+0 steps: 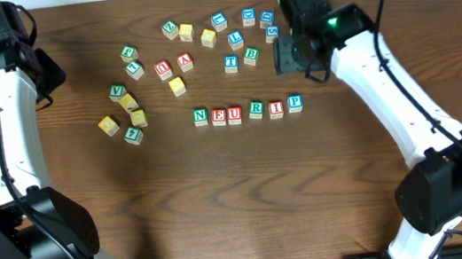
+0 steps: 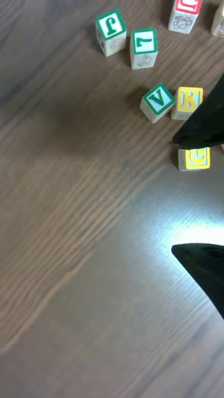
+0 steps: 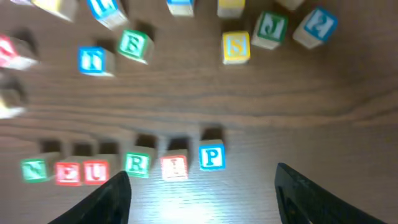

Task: Spell out NEURIPS
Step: 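Move the right gripper over the yellow S block at upper right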

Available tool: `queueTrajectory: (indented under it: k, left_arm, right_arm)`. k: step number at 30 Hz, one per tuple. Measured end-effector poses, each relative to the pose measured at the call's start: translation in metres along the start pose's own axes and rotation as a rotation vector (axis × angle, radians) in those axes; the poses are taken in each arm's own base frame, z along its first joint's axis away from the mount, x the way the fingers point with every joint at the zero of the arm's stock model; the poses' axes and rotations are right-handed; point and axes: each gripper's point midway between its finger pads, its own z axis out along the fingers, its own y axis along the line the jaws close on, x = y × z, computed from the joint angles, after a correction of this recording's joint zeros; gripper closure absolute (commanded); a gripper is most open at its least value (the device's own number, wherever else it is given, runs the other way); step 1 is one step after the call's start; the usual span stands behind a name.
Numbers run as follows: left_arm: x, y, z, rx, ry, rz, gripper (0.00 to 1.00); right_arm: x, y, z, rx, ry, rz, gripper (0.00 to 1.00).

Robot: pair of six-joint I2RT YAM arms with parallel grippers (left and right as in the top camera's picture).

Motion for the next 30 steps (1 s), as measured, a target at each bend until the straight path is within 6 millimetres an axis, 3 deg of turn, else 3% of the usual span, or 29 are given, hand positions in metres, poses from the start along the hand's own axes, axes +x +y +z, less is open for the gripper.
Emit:
queueTrajectory:
  k: [8, 13, 16, 22, 26, 30]
  left_arm:
    - [0.003, -0.021, -0.007, 0.053, -0.014, 0.114, 0.51]
    - [0.011, -0.050, -0.025, 0.113, -0.037, 0.181, 0.51]
    - [0.021, -0.073, -0.035, 0.162, -0.037, 0.232, 0.51]
    - [0.045, -0.114, -0.048, 0.231, -0.027, 0.321, 0.51]
    - [0.053, -0.126, -0.052, 0.250, -0.021, 0.325, 0.51]
    - [0.055, -0.128, -0.053, 0.254, -0.014, 0.284, 0.51]
  right_arm:
    - [-0.037, 0.003, -0.030, -0.083, -0.089, 0.045, 0.28]
    - [-0.054, -0.004, -0.030, -0.093, -0.130, 0.073, 0.28]
    - [-0.056, -0.009, -0.014, -0.079, -0.112, 0.083, 0.30]
    - [-0.046, -0.013, 0.051, -0.017, -0.025, 0.080, 0.36]
    - [-0.036, -0.016, 0.085, 0.020, 0.025, 0.077, 0.35]
    - [-0.035, -0.021, 0.099, 0.045, 0.034, 0.084, 0.33]
